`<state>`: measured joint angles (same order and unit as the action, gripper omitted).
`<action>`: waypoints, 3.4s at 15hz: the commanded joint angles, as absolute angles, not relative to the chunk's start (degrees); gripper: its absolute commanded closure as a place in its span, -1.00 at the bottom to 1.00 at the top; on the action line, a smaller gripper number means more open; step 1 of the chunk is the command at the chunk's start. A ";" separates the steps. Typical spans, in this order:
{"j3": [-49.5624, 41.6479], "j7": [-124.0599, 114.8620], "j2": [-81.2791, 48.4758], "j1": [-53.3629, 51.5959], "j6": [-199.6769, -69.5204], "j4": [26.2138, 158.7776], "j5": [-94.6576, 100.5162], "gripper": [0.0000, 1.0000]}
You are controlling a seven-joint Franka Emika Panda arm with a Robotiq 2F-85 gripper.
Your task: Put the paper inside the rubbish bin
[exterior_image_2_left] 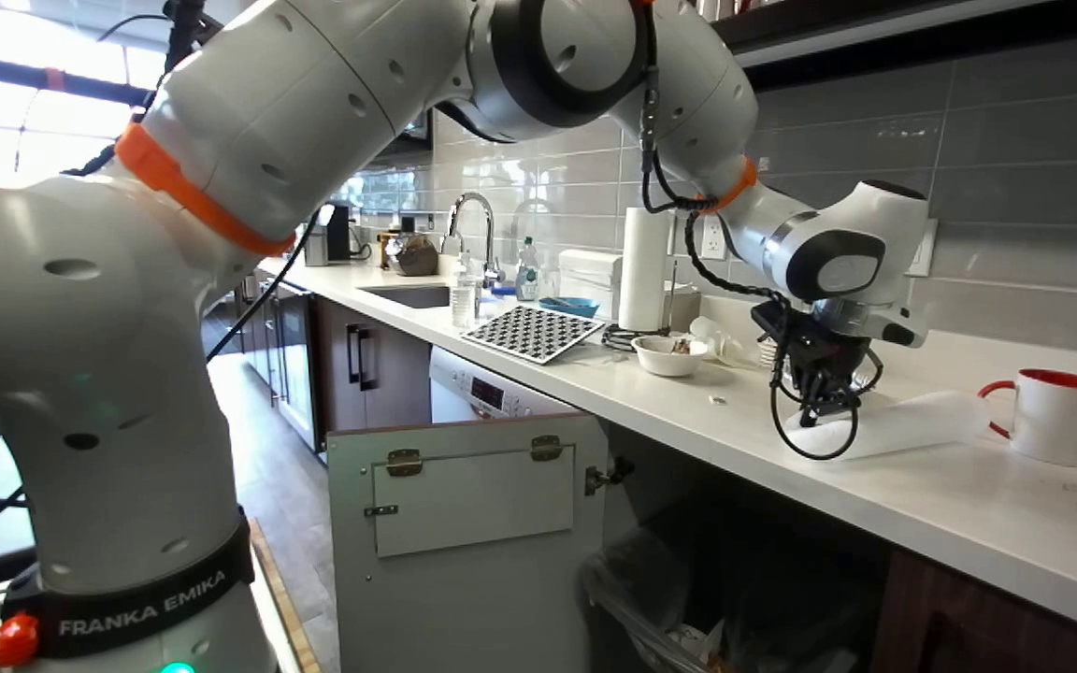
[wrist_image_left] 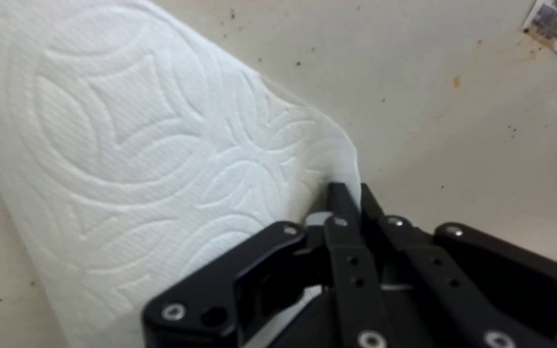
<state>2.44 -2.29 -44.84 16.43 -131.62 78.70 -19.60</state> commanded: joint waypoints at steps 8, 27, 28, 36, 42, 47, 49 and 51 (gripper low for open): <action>4.04 -0.95 -43.91 17.36 -130.70 77.96 -24.84 -0.87; 1.05 -0.43 -41.00 18.45 -143.16 77.58 -28.18 -1.00; 0.60 0.20 -40.61 18.59 -143.27 78.12 -27.25 -1.00; -4.50 5.47 -37.40 17.39 -145.91 86.05 -14.66 -1.00; -9.11 2.14 -35.11 17.52 -150.90 90.79 -9.72 -1.00; -11.02 -1.25 -35.33 18.06 -149.68 92.08 -9.73 -1.00; -10.69 -2.17 -35.46 18.51 -149.09 92.31 -10.57 -1.00; -10.41 -3.01 -35.59 18.69 -148.85 92.36 -10.88 -1.00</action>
